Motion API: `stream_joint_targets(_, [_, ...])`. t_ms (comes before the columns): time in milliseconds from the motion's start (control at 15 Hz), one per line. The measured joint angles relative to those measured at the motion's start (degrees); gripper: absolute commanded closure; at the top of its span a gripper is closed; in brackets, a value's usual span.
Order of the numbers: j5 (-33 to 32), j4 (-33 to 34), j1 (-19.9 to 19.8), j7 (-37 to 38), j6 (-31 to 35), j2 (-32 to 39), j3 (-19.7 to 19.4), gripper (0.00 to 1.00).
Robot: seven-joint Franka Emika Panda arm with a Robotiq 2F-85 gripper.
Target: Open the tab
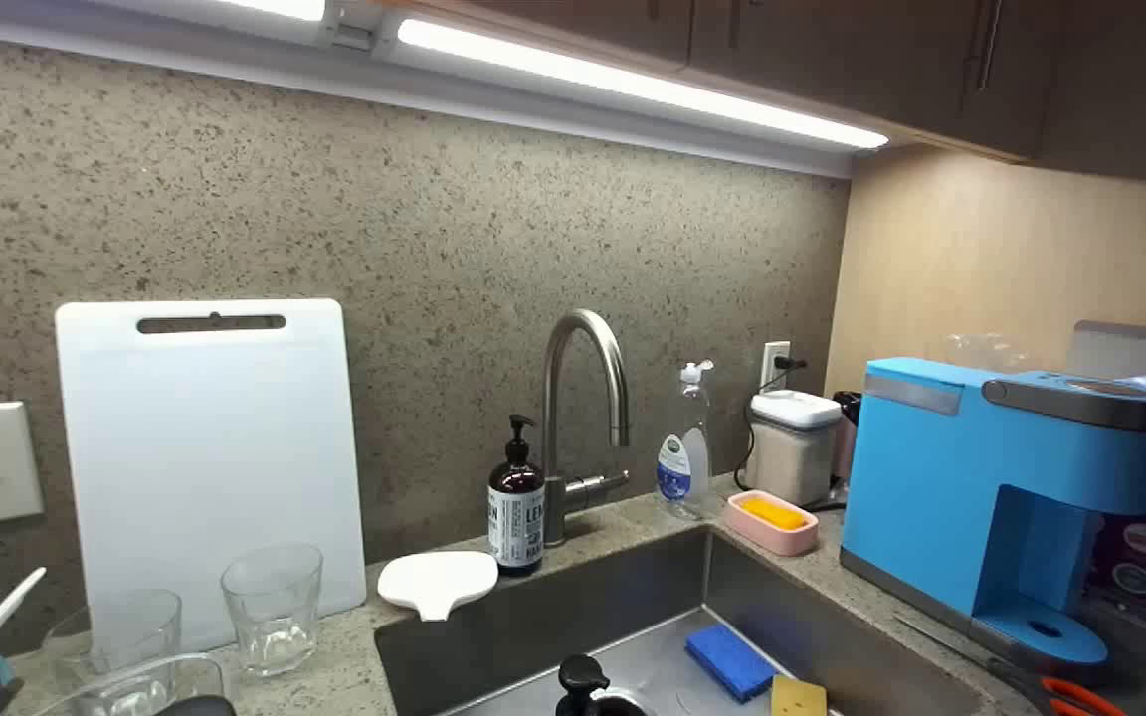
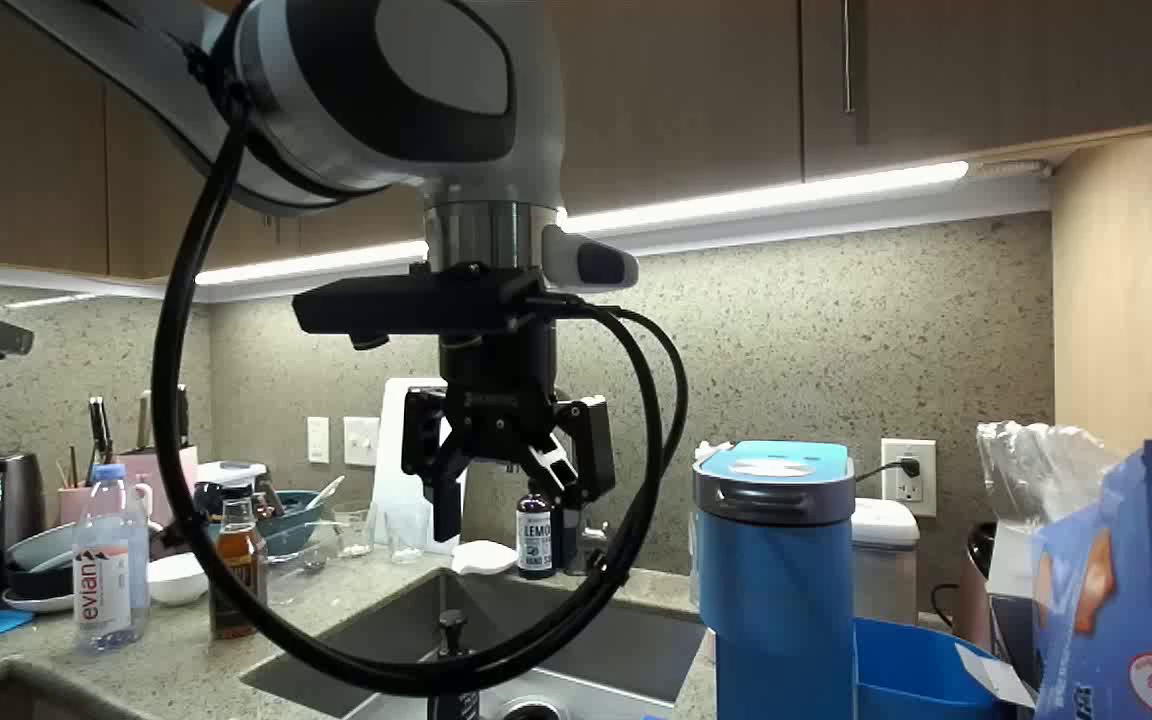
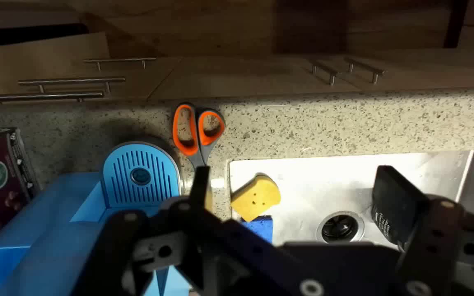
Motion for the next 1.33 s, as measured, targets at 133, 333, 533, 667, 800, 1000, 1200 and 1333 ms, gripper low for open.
stream_joint_targets(133, [0.0, 0.0, 0.0, 0.0, 0.0, 0.0, 0.0, 0.0])
stream_joint_targets(333, [0.0, 0.0, 0.0, 0.0, 0.0, 0.0, 0.0, 0.0])
stream_joint_targets(533, [0.0, 0.0, 0.0, 0.0, 0.0, 0.0, 0.0, 0.0])
stream_joint_targets(667, [0.0, 0.0, 0.0, 0.0, 0.0, 0.0, 0.0, 0.0])
stream_joint_targets(800, [0.0, 0.0, 0.0, 0.0, 0.0, 0.0, 0.1, 0.0])
stream_joint_targets(1000, [0.0, 0.2, 0.8, 0.0, 0.0, 1.0, 1.7, 0.0])
stream_joint_targets(1200, [0.0, 1.5, 3.0, 0.2, 0.0, 4.8, 5.1, 0.0])
stream_joint_targets(1333, [0.0, 3.4, 4.5, 0.3, 0.0, 8.8, 7.3, 0.0])
